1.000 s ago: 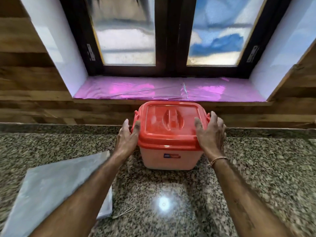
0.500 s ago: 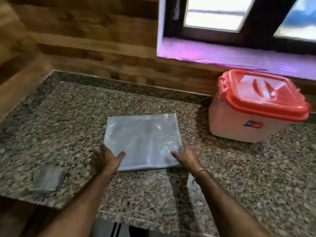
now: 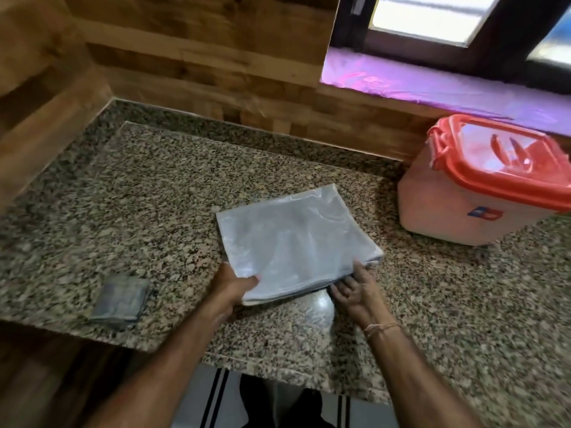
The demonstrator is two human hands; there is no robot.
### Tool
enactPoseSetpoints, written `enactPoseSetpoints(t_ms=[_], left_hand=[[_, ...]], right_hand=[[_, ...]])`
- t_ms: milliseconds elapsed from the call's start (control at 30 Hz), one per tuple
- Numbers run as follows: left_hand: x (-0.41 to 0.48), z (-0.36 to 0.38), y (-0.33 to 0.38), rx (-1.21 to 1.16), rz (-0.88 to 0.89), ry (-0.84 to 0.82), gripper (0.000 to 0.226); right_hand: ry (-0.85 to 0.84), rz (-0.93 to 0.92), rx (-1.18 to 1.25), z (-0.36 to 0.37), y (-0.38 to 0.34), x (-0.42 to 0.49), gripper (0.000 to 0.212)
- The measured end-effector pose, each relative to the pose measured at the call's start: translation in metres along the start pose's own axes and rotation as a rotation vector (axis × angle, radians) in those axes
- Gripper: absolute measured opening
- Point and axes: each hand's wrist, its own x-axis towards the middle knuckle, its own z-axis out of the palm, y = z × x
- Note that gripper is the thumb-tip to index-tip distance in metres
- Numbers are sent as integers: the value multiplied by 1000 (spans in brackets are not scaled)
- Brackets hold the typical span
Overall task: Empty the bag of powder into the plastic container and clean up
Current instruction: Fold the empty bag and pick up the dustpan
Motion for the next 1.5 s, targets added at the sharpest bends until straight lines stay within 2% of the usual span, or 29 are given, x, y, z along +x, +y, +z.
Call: enactPoseSetpoints(t_ms=[67,133,167,233,267,333,400,467,600,733,967,1067,1167,1233,1333,1433,1500], left_hand=[[-7,11,-6,-10,-35,-122,57],[-14,14,-6,-1,-118,-183,57],[-16,11,-4,61,-120,-128,67],[-8,0,0,361,-4,131,90],[-5,-6,5,496,69,238,92],[2,-13,20,642,151,284,80],[10,-11,33,725,166,199,69],[18,-2,42,751,165,107,67],[23,21,58,703,184,40,41],[25,29,56,624,91,-3,26],[35,23,9,298,25,-156,22],[33,17,-2,207,-7,-129,23],[25,7,7,114,-47,-102,36],[18,0,20,55,-63,-84,26],[3,-8,55,-78,-60,-55,10],[-8,-17,95,-224,20,7,6],[-18,-23,118,-332,53,33,11]], right_hand=[[13,82,-51,15,22,-1,23],[75,84,-155,27,31,-1,25],[113,60,-196,29,29,-1,29],[185,1,-275,25,19,-1,31],[198,-17,-331,20,14,-1,28],[164,-6,-467,9,3,-8,17],[120,13,-603,-4,-6,-14,11],[92,-13,-719,-14,-13,-18,15],[57,-34,-842,-28,-24,-17,27],[55,-103,-863,-35,-35,-22,23],[89,-158,-921,-45,-31,-12,19],[97,-202,-927,-47,-26,-11,20],[153,-230,-947,-52,-32,-10,28],[100,-218,-890,-46,-42,-14,35],[6,-205,-706,-22,-65,-15,31],[-93,-271,-482,10,-94,-25,24],[-139,-316,-428,27,-112,-31,31]])
